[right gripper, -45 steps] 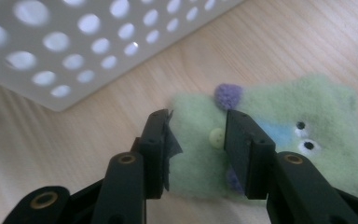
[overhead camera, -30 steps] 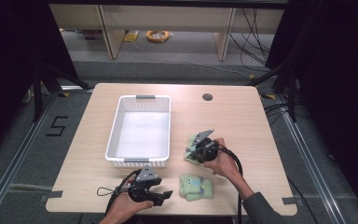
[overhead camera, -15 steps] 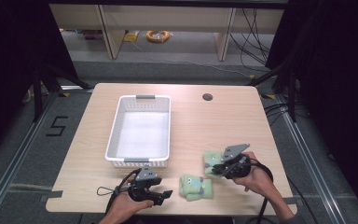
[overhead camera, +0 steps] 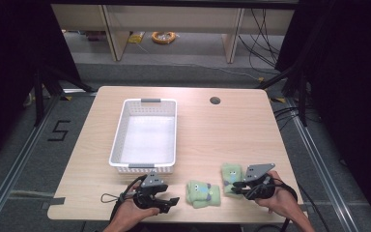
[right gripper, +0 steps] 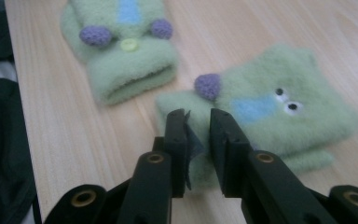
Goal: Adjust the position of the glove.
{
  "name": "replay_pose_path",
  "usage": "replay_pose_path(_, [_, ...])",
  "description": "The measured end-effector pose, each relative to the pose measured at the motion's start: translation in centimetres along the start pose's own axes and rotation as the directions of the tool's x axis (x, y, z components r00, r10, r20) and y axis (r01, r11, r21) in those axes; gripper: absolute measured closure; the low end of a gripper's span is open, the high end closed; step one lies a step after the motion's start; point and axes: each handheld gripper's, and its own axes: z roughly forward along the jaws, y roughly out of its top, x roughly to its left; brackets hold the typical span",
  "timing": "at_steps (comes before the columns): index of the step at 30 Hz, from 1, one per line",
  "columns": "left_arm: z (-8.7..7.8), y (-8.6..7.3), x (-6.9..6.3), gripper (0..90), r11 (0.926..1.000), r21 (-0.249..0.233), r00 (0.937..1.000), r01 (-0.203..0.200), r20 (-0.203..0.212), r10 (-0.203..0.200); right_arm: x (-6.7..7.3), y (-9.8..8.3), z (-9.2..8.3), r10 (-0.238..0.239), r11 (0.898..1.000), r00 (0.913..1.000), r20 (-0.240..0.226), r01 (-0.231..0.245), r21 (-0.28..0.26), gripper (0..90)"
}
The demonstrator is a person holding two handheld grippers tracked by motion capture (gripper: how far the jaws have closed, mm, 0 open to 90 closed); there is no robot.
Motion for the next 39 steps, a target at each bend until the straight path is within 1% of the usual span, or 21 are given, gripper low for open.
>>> replay_pose_path(2, [0.0,0.0,0.1,35.7,0.9999,0.008,1.0,-0.007,-0.004,0.007,0.0,-0.2,-0.5,0.055,0.998,0.9979,0.035,-0.054,-0.009,67.4])
replay_pose_path(3, [0.0,0.0,0.1,35.7,1.0,0.007,1.0,-0.007,-0.002,0.007,0.1,-0.2,-0.8,0.126,0.992,0.9901,0.063,-0.126,-0.004,63.9])
replay_pose_path(5, [0.0,0.0,0.0,35.4,1.0,-0.002,1.0,0.004,0.0,-0.004,-0.1,-0.5,-1.3,0.178,0.984,0.9768,0.118,-0.18,0.001,61.4])
replay_pose_path(8, [0.0,0.0,0.0,35.2,1.0,0.001,1.0,0.0,0.003,0.0,0.0,-1.0,-1.9,0.35,0.936,0.9202,0.174,-0.35,-0.036,57.7])
replay_pose_path(9, [0.1,0.0,-0.1,35.2,1.0,-0.002,1.0,0.005,0.004,-0.005,0.1,-1.1,-1.9,0.36,0.933,0.9114,0.199,-0.357,-0.055,56.0])
replay_pose_path(10, [0.1,0.0,-0.1,35.2,1.0,-0.001,1.0,0.01,0.002,-0.01,0.4,-1.0,-1.8,0.398,0.916,0.8939,0.206,-0.397,-0.049,54.7])
replay_pose_path(11, [0.1,0.0,-0.1,35.1,1.0,-0.001,1.0,0.009,0.001,-0.009,0.5,-1.2,-1.5,0.386,0.922,0.8958,0.22,-0.382,-0.062,54.2])
replay_pose_path(12, [0.1,0.0,-0.1,35.1,1.0,0.0,1.0,0.006,0.003,-0.006,0.8,-1.1,-1.2,0.416,0.909,0.8855,0.207,-0.408,-0.08,53.8])
replay_pose_path(13, [0.0,0.0,0.0,35.1,1.0,0.003,1.0,0.0,0.003,0.0,0.9,-1.1,-1.1,0.408,0.913,0.8894,0.205,-0.401,-0.077,52.7])
replay_pose_path(15, [0.0,0.0,-0.1,35.1,1.0,0.002,1.0,0.001,0.005,-0.001,1.2,-1.1,-0.5,0.436,0.9,0.8785,0.194,-0.422,-0.114,48.9])
replay_pose_path(17, [0.0,0.0,0.0,35.1,1.0,0.003,1.0,0.0,0.004,0.0,1.5,-1.0,-0.1,0.438,0.898,0.8732,0.213,-0.435,-0.067,47.1])
replay_pose_path(23, [-0.1,0.1,-0.1,35.1,1.0,0.003,1.0,0.001,0.005,-0.001,1.4,-1.4,-0.5,0.386,0.91,0.8738,0.296,-0.414,0.036,51.3])
replay_pose_path(25, [0.0,0.1,0.0,35.1,1.0,0.005,1.0,0.001,0.005,-0.001,0.6,-2.0,-1.0,0.351,0.921,0.88,0.319,-0.386,0.05,53.8])
replay_pose_path(28, [0.1,0.0,-0.1,35.1,1.0,0.005,1.0,0.008,0.003,-0.008,-0.2,-2.1,-2.0,0.378,0.91,0.85,0.367,-0.414,0.023,52.8])
replay_pose_path(29, [0.0,0.0,0.0,35.1,0.9998,0.021,1.0,-0.008,-0.005,0.008,-0.4,-1.8,-2.3,0.383,0.909,0.8478,0.367,-0.416,0.013,52.5])
replay_pose_path(30, [0.1,0.0,-0.2,35.1,0.9999,0.004,0.9999,0.01,0.004,-0.01,-0.6,-1.6,-2.5,0.371,0.917,0.8543,0.364,-0.398,-0.003,52.5])
replay_pose_path(31, [0.1,0.0,-0.1,35.1,0.9999,0.012,1.0,0.001,-0.003,-0.001,-0.7,-1.0,-2.8,0.392,0.912,0.8531,0.344,-0.41,-0.022,52.4])
replay_pose_path(32, [0.1,0.0,-0.1,35.1,0.9998,0.01,0.9999,0.015,-0.001,-0.015,-0.9,-0.6,-2.9,0.381,0.919,0.8661,0.324,-0.392,-0.033,52.4])
replay_pose_path(35, [0.0,0.0,0.0,35.1,1.0,0.005,1.0,-0.001,0.006,0.001,-1.2,0.9,-2.4,0.382,0.921,0.8822,0.275,-0.389,-0.033,51.9])
replay_pose_path(36, [-0.1,0.1,-0.1,35.1,1.0,0.006,1.0,-0.001,0.006,0.0,-1.2,1.3,-1.9,0.41,0.911,0.8725,0.265,-0.408,-0.067,51.9])
replay_pose_path(39, [-0.1,0.0,-0.1,35.0,1.0,0.007,1.0,0.001,0.006,-0.001,-1.7,2.4,-0.8,0.405,0.91,0.8747,0.267,-0.413,-0.027,51.7])
